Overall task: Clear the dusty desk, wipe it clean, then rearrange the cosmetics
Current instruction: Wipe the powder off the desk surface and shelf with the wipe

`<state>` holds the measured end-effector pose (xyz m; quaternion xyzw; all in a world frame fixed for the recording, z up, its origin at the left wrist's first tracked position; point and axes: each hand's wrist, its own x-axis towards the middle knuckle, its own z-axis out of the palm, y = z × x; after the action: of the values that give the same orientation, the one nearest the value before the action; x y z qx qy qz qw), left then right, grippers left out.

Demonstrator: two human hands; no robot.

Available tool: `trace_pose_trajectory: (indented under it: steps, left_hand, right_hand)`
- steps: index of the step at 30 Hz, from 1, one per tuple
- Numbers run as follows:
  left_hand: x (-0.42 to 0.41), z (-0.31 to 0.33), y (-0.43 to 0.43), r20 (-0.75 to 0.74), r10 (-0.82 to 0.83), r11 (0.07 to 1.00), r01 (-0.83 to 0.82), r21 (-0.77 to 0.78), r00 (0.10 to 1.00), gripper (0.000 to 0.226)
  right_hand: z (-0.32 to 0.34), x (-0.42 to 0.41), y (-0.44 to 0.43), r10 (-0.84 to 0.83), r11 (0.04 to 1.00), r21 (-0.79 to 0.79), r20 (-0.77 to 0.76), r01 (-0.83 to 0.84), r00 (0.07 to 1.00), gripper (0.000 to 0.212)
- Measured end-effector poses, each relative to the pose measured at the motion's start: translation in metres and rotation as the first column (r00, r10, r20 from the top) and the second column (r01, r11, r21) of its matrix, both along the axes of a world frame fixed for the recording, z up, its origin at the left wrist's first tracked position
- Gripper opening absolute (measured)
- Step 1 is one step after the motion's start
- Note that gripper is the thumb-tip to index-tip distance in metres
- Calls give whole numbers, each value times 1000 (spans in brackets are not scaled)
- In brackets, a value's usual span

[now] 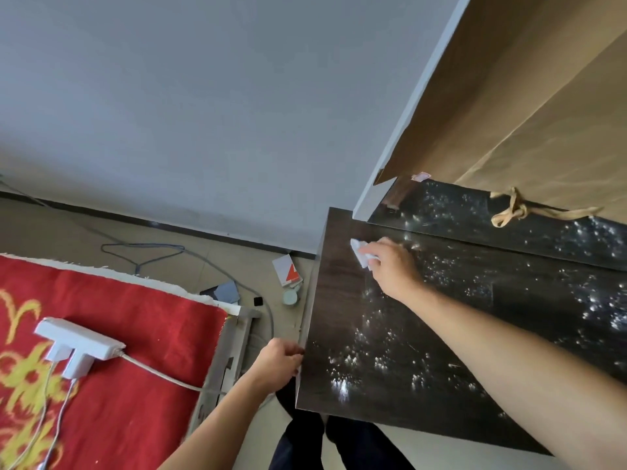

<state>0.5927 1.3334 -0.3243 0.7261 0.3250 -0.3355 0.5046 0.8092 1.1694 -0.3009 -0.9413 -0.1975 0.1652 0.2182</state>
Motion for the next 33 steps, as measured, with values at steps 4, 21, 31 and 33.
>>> trace_pose_trajectory:
  steps: [4, 21, 31, 33]
  left_hand:
    - [0, 2, -2, -20, 5, 1000, -5, 24, 1000, 23]
    - [26, 15, -35, -40, 122, 957, -107, 270, 992, 28]
    - [24, 10, -43, -35, 136, 932, -116, 342, 990, 28]
    - [23, 11, -43, -30, 148, 935, -130, 331, 989, 28]
  right_hand:
    - [22, -50, -30, 408, 882, -76, -374, -466, 833, 29]
    - [14, -4, -41, 346, 933, -130, 75, -335, 935, 38]
    - [-9, 46, -68, 122, 980, -186, 304, -67, 945, 44]
    - [-9, 44, -62, -22, 987, -150, 241, 59, 970, 43]
